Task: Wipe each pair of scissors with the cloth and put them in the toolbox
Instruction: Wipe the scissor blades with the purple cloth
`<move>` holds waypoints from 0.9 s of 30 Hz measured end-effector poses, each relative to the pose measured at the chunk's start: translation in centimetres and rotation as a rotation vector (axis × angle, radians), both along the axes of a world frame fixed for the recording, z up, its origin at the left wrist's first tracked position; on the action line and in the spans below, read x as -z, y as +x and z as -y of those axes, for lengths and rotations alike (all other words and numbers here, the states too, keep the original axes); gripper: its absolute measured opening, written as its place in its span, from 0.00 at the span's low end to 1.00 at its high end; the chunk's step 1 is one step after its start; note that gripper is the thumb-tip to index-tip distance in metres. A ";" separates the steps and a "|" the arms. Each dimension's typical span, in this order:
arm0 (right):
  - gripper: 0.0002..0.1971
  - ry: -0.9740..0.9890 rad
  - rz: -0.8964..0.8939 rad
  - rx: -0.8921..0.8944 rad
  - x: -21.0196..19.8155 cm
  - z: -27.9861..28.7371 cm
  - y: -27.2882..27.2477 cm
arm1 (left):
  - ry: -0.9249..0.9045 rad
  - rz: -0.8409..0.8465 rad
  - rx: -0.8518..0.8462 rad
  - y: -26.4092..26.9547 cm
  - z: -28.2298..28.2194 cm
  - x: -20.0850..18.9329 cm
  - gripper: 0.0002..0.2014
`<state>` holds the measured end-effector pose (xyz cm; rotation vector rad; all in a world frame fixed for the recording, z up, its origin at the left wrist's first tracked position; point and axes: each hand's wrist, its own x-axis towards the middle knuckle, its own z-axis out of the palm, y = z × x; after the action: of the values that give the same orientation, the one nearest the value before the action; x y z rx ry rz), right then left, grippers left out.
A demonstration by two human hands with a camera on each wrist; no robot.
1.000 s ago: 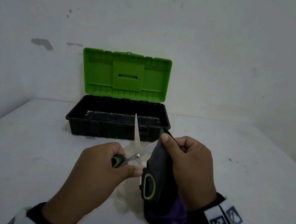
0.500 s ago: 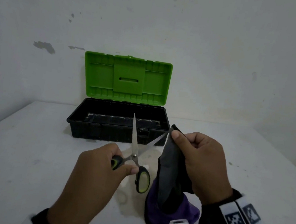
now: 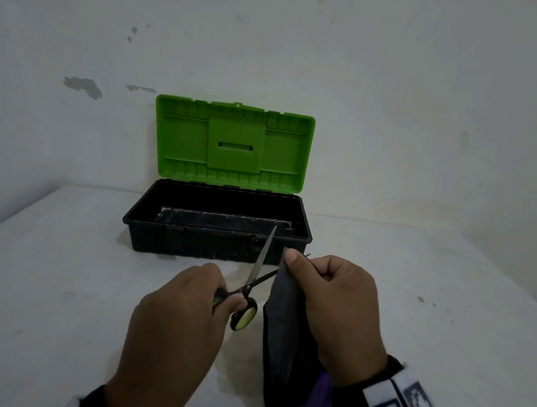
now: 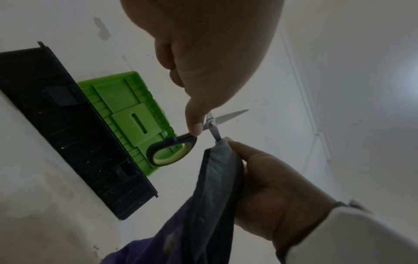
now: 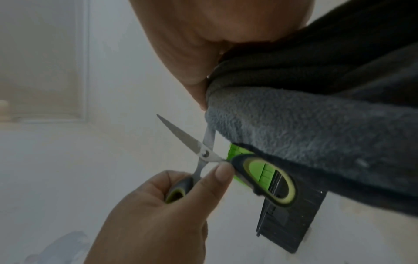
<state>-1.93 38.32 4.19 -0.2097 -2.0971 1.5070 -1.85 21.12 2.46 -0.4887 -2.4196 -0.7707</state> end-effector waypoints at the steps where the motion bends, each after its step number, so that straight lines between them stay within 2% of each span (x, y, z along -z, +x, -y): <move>1: 0.18 -0.001 0.004 -0.021 0.0 0.3 0.2 | 0.012 -0.010 0.002 -0.1 0.0 0.1 0.16; 3: 0.18 0.011 0.008 -0.053 0.0 0.7 0.5 | 0.023 -0.021 0.011 -0.2 0.0 0.2 0.15; 8: 0.19 -0.014 -0.047 0.052 0.0 -0.3 -0.2 | 0.014 0.007 0.020 -0.2 0.1 0.0 0.16; 11: 0.18 0.024 -0.030 -0.014 0.1 0.2 0.4 | 0.018 0.038 0.043 -0.2 0.3 -0.2 0.16; 14: 0.18 0.034 -0.050 0.011 0.0 -0.8 0.0 | 0.023 0.076 0.027 0.2 0.3 -0.4 0.18; 17: 0.18 -0.027 -0.090 0.028 -0.4 -2.1 -0.6 | 0.107 0.145 -0.034 0.2 0.1 -0.6 0.19; 20: 0.16 -0.082 -0.152 0.016 -0.7 -2.7 -0.1 | 0.263 0.305 -0.009 0.1 0.1 -1.3 0.17; 24: 0.16 -0.107 -0.187 -0.184 -0.8 -2.9 1.0 | 0.420 0.470 0.116 -0.1 0.7 -1.8 0.19; 27: 0.10 -0.138 -0.166 -0.322 -0.2 -2.1 1.3 | 0.500 0.553 0.201 0.0 0.7 -2.2 0.24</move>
<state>-0.63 40.46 4.36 0.2082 -1.9634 1.7893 -1.87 20.42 4.64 -0.3464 -2.5319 -1.7312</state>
